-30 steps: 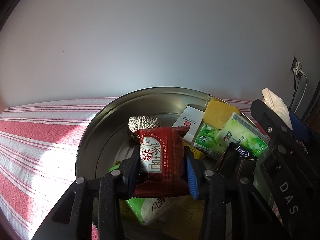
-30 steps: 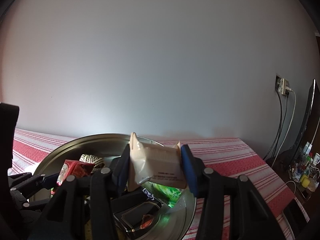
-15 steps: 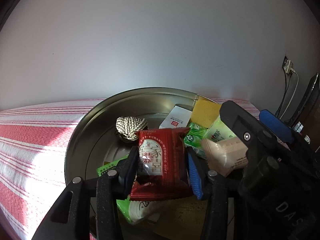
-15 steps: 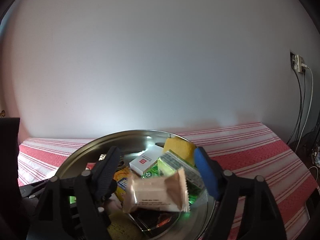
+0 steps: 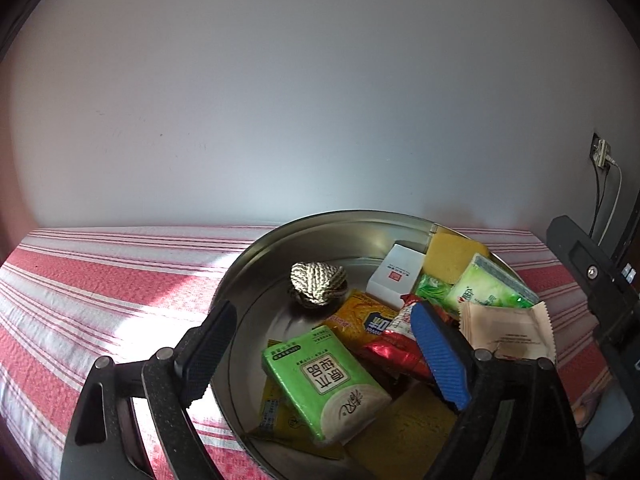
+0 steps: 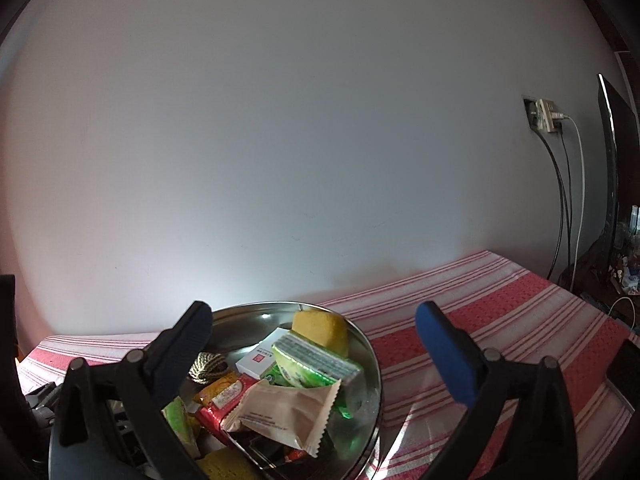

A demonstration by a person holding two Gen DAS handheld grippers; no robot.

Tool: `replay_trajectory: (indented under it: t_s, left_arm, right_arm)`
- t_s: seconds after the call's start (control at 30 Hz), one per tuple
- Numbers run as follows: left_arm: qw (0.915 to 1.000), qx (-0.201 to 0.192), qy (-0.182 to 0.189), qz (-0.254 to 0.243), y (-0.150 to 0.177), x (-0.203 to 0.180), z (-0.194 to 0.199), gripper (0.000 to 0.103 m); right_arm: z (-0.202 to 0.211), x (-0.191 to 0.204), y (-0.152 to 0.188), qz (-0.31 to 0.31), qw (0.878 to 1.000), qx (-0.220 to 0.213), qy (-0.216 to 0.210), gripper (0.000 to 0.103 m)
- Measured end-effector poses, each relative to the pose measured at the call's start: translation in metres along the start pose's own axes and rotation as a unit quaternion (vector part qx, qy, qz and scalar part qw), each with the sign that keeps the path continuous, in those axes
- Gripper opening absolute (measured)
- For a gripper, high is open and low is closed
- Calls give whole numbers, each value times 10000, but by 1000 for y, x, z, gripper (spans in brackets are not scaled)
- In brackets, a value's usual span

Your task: Organize objects

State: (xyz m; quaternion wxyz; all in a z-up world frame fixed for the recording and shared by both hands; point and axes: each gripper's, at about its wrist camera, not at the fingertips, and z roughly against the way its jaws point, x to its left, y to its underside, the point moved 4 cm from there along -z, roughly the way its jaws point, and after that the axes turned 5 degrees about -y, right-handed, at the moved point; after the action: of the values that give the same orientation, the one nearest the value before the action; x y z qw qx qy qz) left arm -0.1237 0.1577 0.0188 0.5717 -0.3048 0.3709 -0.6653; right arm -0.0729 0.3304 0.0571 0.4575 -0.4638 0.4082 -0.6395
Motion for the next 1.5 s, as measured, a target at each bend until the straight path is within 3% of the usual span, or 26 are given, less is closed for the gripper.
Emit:
replay_trajectory:
  t_s: [0.2,0.5,0.67,0.93,1.5]
  left_arm:
    - [9951,-563,-725,-379,6,4,13,90]
    - [9918,-797,-911,-407,15,21,26,90]
    - [9914,-916,-876,-322,17,28,32,90]
    - [9912,-1025,-765,-351,21,30,49,93]
    - [9960,-721,-519,111,42,60,68,97]
  right_arm:
    - [5,-3,2,-30,9999,-33,110,103]
    - [23,3,9,22,9989,-253,402,103]
    - [30,16,13,391,9968,-319,618,103]
    - [39,24,20,401,9961,-309,727,103]
    - [70,60,39,644,9950,-281,713,103]
